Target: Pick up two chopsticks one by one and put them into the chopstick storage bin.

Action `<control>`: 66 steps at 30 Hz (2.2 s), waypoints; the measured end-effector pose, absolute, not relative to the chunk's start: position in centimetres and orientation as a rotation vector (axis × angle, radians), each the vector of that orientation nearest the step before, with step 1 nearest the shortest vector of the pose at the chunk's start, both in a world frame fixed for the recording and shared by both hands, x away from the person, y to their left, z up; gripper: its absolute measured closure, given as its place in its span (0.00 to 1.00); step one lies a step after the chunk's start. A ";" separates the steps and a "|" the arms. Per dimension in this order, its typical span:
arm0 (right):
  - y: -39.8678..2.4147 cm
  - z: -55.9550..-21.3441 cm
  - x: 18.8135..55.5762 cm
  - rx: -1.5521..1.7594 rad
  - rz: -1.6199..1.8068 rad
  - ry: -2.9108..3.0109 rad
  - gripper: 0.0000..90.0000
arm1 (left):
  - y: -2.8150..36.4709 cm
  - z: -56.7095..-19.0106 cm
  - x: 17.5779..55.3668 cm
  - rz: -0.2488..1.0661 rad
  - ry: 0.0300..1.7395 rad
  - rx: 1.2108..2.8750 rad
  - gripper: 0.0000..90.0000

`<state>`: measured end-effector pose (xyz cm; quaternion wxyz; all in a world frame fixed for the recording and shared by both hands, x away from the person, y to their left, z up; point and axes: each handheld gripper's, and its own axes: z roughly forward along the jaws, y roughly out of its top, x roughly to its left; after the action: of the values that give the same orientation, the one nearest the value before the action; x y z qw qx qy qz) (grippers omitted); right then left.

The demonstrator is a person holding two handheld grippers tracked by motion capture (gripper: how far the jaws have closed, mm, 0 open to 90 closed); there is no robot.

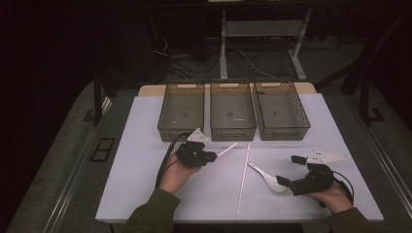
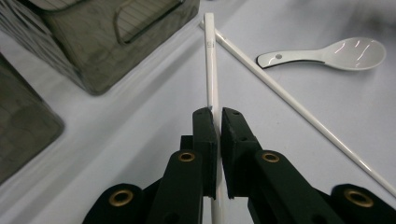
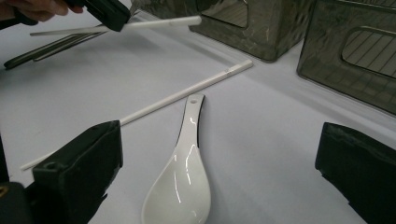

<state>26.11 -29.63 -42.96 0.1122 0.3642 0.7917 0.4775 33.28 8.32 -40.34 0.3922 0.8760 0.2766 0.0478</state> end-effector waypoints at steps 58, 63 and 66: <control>-29.2 -43.3 26.1 1.057 1.394 2.310 0.01 | 13.0 -33.0 44.6 0.358 0.752 2.115 0.93; -29.3 -43.3 26.1 1.059 1.400 2.306 0.01 | 13.4 -32.8 46.2 0.362 0.763 2.115 0.93; -29.3 -43.3 26.0 1.057 1.396 2.308 0.01 | 13.6 -33.0 47.1 0.368 0.776 2.113 0.93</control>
<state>26.00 -29.25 -43.26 0.1217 0.3622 0.7907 0.4783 47.11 13.57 -32.96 0.4172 0.8419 0.3092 0.1468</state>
